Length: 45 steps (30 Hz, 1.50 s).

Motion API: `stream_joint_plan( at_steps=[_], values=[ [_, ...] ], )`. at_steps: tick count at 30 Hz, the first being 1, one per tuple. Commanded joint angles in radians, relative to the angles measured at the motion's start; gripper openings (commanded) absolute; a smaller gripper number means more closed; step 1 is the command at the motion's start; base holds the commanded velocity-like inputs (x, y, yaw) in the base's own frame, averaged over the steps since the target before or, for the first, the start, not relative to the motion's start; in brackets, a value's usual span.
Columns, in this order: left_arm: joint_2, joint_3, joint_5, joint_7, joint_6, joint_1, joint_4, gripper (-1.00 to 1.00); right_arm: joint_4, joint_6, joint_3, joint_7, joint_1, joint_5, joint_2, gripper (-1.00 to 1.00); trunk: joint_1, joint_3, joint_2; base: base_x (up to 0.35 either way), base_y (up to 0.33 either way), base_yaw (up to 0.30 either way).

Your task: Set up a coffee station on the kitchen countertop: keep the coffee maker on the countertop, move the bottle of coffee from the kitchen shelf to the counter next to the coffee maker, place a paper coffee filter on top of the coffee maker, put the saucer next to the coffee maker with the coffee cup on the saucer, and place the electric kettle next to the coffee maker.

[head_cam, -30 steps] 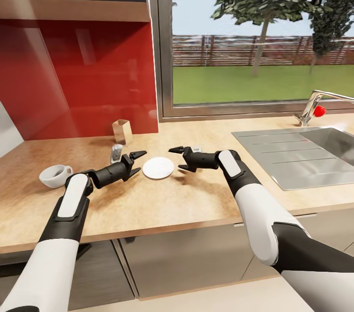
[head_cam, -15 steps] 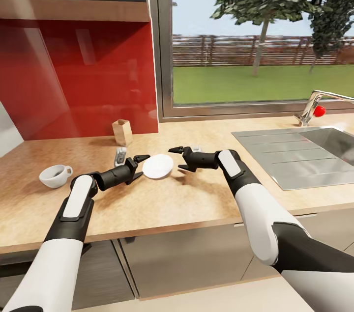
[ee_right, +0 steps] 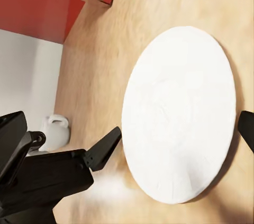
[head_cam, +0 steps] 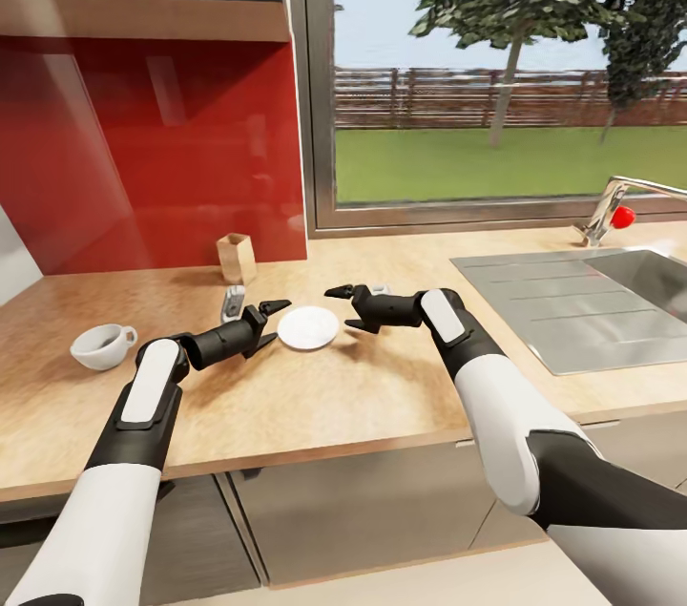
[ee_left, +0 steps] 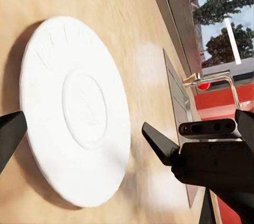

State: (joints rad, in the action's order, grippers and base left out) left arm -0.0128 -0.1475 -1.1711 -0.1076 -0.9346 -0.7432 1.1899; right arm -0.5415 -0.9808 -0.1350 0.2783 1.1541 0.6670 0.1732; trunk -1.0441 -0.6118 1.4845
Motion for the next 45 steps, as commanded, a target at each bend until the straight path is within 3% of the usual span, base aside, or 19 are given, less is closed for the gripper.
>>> stream_joint_plan(
  at_steps=[1, 41, 45],
  values=[
    [-0.001, -0.003, -0.01, -0.011, -0.006, -0.001, 0.001, 1.0, 0.0, -0.005, -0.008, 0.007, 0.001, -0.01, 0.001, 1.0, 0.0, -0.001, 0.001, 0.034, 0.0, 0.0],
    [-0.001, -0.005, -0.01, -0.011, -0.007, -0.001, -0.01, 1.0, 0.035, -0.004, -0.007, 0.007, 0.001, -0.01, 0.001, 1.0, 0.0, -0.001, 0.001, 0.029, 0.049, 0.0],
    [-0.001, -0.006, -0.01, -0.011, -0.007, -0.001, -0.01, 1.0, 0.045, -0.003, 0.019, 0.007, 0.001, -0.01, 0.001, 1.0, 0.0, -0.001, 0.001, 0.0, 0.001, 0.0]
  ],
)
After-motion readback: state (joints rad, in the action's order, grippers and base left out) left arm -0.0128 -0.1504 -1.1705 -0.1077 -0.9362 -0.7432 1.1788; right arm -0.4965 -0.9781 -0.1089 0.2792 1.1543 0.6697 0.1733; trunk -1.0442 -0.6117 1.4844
